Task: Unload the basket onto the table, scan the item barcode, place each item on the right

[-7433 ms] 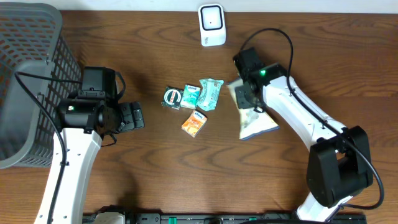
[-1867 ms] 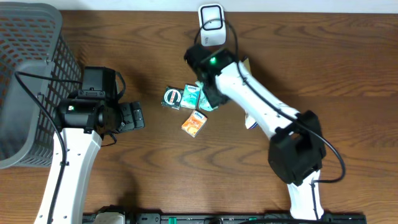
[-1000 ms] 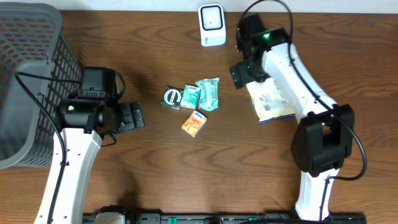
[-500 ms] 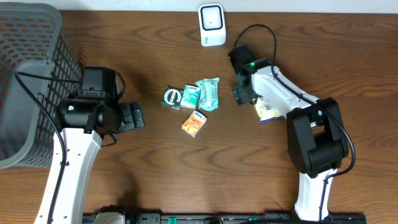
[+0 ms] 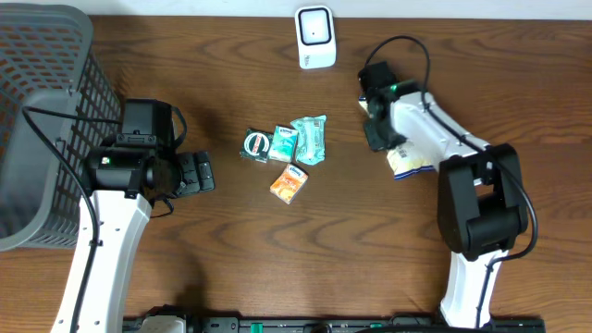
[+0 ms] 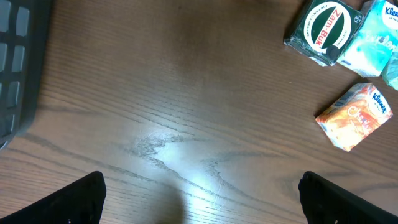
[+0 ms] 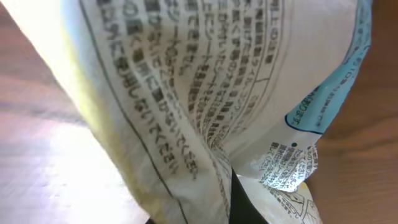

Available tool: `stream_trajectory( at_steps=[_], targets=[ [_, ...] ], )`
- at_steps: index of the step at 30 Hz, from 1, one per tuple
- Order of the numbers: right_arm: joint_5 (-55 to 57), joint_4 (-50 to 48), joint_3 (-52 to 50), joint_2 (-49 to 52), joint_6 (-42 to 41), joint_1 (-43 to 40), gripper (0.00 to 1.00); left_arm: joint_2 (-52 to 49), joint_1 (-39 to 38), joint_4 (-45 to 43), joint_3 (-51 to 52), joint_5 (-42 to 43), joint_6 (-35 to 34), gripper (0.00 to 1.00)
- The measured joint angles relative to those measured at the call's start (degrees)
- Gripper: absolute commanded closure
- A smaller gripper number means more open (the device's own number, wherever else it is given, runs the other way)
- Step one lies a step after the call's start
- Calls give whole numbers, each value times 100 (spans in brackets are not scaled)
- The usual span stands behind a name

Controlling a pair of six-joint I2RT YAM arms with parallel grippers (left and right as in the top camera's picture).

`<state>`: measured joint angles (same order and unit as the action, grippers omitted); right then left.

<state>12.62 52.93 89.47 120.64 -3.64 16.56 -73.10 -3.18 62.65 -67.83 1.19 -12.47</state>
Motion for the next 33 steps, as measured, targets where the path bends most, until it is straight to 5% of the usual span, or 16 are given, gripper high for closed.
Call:
stream_trajectory(
  at_steps=[11, 21, 28, 30, 32, 33],
  targets=[
    [-5342, 1353, 1650, 166, 750, -940, 99, 0, 0, -2, 0, -2, 0, 2],
    [-7781, -15, -422, 179, 1071, -1241, 97, 0, 0, 0, 0, 0, 0, 2],
    [-6266, 81, -713, 190, 179, -1659, 63, 0, 0, -2, 0, 0, 0, 2],
    [-5584, 586, -350, 190, 48, -1847, 47, 0, 0, -2, 0, 0, 0, 2],
    [-4927, 1132, 195, 190, -42, -2011, 19, 0, 0, 0, 0, 0, 0, 2],
    [-4594, 1408, 538, 190, -44, -2081, 19, 0, 0, 0, 0, 0, 0, 2]
  ],
)
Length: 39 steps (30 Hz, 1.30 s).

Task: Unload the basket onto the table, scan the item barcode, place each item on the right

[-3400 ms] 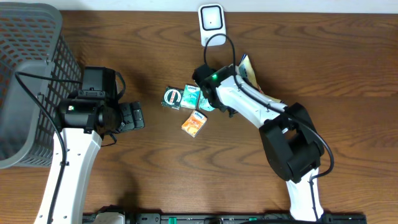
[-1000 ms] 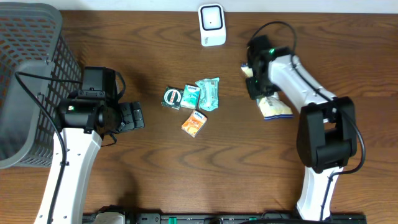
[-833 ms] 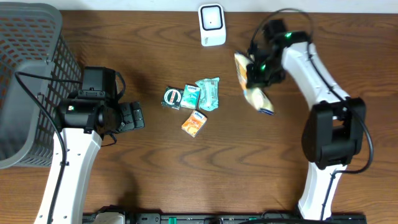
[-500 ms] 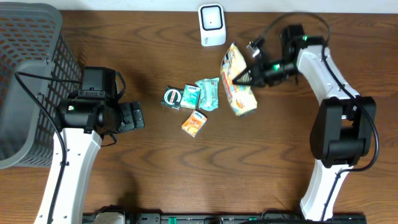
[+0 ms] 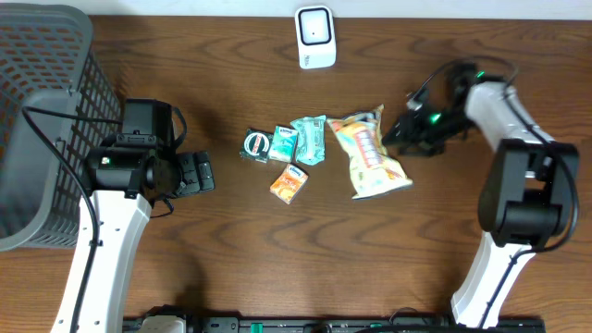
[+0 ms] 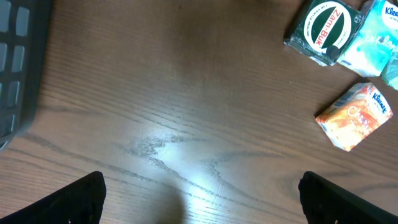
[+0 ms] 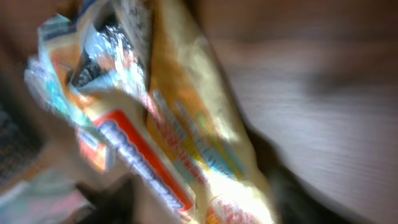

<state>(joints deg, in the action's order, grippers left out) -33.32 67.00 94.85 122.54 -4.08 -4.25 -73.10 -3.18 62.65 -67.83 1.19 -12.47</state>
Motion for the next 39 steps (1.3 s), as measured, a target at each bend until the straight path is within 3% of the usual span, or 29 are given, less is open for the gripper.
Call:
stream_trajectory(
  at_steps=[5, 8, 20, 22, 23, 25, 26, 33, 39],
  targets=[
    [1071, 1154, 1408, -37, -4, -11, 18, 0, 0, -2, 0, 0, 0, 2],
    [1346, 1351, 1600, -107, 81, 214, 20, 0, 0, -2, 0, -2, 0, 2],
    [2393, -133, 254, -107, 63, 1827, 30, 0, 0, -4, 0, -2, -2, 3],
    [2468, -354, 31, -107, 57, 1954, 45, 0, 0, -4, 0, -2, 0, 2],
    [2505, -463, -68, -107, 61, 1998, 57, 0, 0, -2, 0, -2, 0, 2],
    [2601, -643, -232, -107, -2, 2044, 90, 0, 0, -4, 0, -2, 0, 2],
    [2614, -699, -286, -107, -37, 2048, 99, 0, 0, -2, 0, -2, 0, 2],
    [2500, -898, -240, -153, -247, 2046, 99, 0, 0, -2, 0, -2, -2, 2],
    [2367, -1419, 896, -28, -297, 2046, 99, 0, 0, 0, 0, 0, 0, 2]
  ],
)
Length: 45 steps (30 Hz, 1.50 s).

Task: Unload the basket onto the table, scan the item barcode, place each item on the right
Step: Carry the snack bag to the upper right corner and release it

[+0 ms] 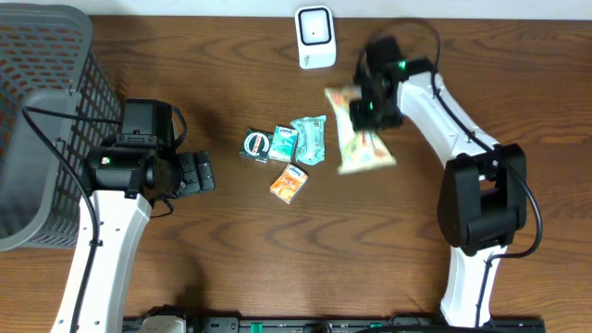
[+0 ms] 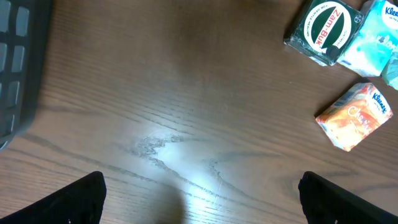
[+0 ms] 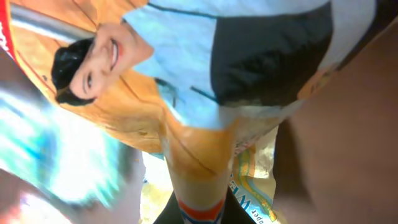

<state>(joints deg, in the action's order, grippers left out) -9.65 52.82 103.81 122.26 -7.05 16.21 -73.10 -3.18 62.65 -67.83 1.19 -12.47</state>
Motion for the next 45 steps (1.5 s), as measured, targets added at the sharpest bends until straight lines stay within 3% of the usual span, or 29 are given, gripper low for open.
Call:
stream_trajectory(
  at_steps=[6, 18, 36, 45],
  targets=[
    [-15, -1840, 822, -11, -291, 0, 99, 0, 0, -2, 0, 0, -2, 3],
    [26, -4203, 837, 245, -876, 9, 99, 0, 0, -4, 0, -2, 0, 2],
    [-101, -3786, 815, 809, -1185, 26, 99, 0, 0, -2, 0, 0, 0, 2],
    [72, -2538, 822, -120, -820, -1246, 99, 0, 0, -2, 0, 0, 0, 2]
  ],
)
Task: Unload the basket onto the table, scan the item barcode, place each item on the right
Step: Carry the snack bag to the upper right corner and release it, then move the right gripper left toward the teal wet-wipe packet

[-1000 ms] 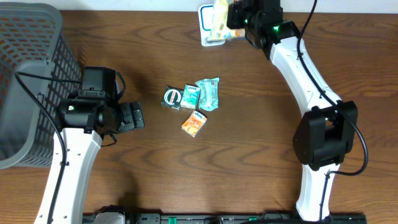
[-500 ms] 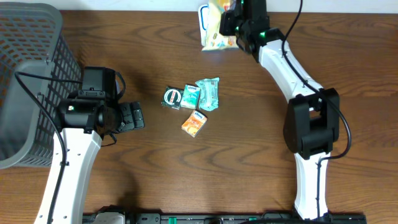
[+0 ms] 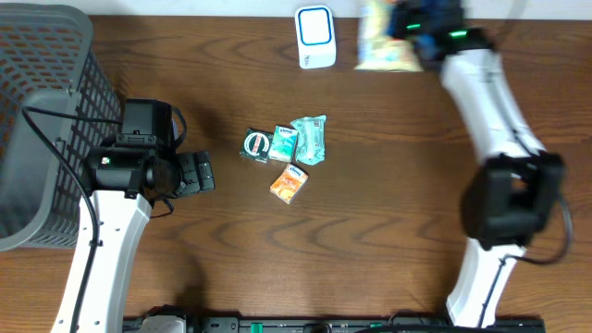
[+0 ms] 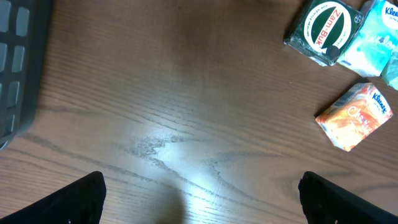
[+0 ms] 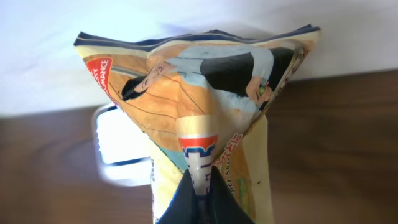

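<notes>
A yellow-and-orange snack bag (image 3: 381, 42) hangs at the table's far edge, just right of the white barcode scanner (image 3: 315, 37). My right gripper (image 3: 410, 26) is shut on the bag's crimped edge. In the right wrist view the bag (image 5: 199, 81) spreads out above the pinching gripper (image 5: 200, 186), with the scanner (image 5: 121, 152) to its left. My left gripper (image 3: 199, 173) rests at the left of the table, open, its dark fingertips (image 4: 81, 199) wide apart over bare wood.
A grey mesh basket (image 3: 42, 120) stands at the far left. A cluster of small items lies mid-table: a green Zam-Buk tin (image 3: 256, 143), teal packets (image 3: 310, 139) and an orange Kleenex pack (image 3: 289, 183). The tin (image 4: 326, 28) and Kleenex pack (image 4: 354, 116) also show in the left wrist view.
My right gripper has moved the snack bag from over the table beside the teal packets to the far edge, right next to the scanner. The left arm has not moved.
At first my right gripper held the bag at the right of the table, its printed back filling the wrist view. Then the bag was beside the small items, then closer to the scanner, and now beside it at the far edge. The left gripper stayed open and still.
</notes>
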Available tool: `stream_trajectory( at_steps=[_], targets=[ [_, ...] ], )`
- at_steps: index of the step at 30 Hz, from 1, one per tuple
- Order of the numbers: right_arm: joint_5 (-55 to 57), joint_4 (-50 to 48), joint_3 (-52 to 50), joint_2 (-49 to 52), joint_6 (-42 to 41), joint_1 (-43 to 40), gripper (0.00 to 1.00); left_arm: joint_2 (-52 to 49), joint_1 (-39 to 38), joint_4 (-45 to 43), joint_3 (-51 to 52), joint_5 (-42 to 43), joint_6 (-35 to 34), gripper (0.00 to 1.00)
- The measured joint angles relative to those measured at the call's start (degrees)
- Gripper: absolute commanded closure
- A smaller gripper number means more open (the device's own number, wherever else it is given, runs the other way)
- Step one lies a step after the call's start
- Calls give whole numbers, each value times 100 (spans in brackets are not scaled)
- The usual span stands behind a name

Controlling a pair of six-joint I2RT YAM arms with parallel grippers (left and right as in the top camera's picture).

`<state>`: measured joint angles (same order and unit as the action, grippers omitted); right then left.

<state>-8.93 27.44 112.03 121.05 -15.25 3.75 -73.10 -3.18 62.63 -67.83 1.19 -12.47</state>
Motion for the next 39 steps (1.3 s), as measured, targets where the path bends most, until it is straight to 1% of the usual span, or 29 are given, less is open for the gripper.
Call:
stream_trajectory(
  at_steps=[3, 6, 8, 9, 10, 11, 12, 13, 14, 16, 22, 24, 28, 32, 34, 36, 37, 39],
  targets=[
    [131, 535, 37, -271, 302, -754, 99, 0, 0, 0, 0, 0, 0, 2],
    [293, 1023, 44, -317, 575, -1403, 99, 0, 0, 2, 0, 0, 0, 3],
    [413, 1279, 31, -289, 695, -1731, 97, 0, 0, 2, 0, 0, -2, 2],
    [463, 1384, 31, -271, 726, -1851, 91, 0, 0, 0, 0, 0, 0, 2],
    [503, 1478, 28, -260, 767, -1969, 82, 0, 0, 0, 0, 0, 0, 2],
    [520, 1539, 28, -256, 820, -2057, 68, 0, 0, 0, 0, 0, 0, 2],
    [546, 1602, 28, -256, 835, -2133, 47, 0, 0, 0, 0, 0, 0, 2],
    [566, 1674, 28, -256, 850, -2205, 36, 0, 0, 0, 0, -2, 0, 2],
    [575, 1762, 28, -256, 883, -2267, 28, 0, 0, 0, 0, -2, 0, 2],
    [584, 1917, 28, -240, 938, -2347, 22, 0, 0, 0, 0, -2, 0, 2],
    [361, 2347, 28, -203, 988, -2446, 21, 0, 0, 0, 0, 0, 0, 2],
    [-61, 2479, 28, -201, 990, -2422, 23, 0, 0, 0, 0, -2, 0, 2],
    [-1370, 2715, 28, -197, 988, -2275, 23, 0, 0, 0, 0, 0, 0, 2],
    [-2398, 3084, 28, -192, 988, -1838, 23, 0, 0, 0, 0, -2, 0, 2],
    [-2625, 3165, 15, -190, 990, -1486, 19, 0, 0, 0, 0, 0, 0, 2],
    [-2697, 3169, -50, -190, 981, -1110, 5, 0, 0, 0, 0, -2, 0, 2],
    [-2693, 3147, -116, -190, 1010, -883, 1, 0, 0, 0, 0, -2, 0, 2],
    [-2612, 3075, -271, -188, 1010, -501, 1, 0, 0, -2, 0, -2, -2, 2]
  ],
)
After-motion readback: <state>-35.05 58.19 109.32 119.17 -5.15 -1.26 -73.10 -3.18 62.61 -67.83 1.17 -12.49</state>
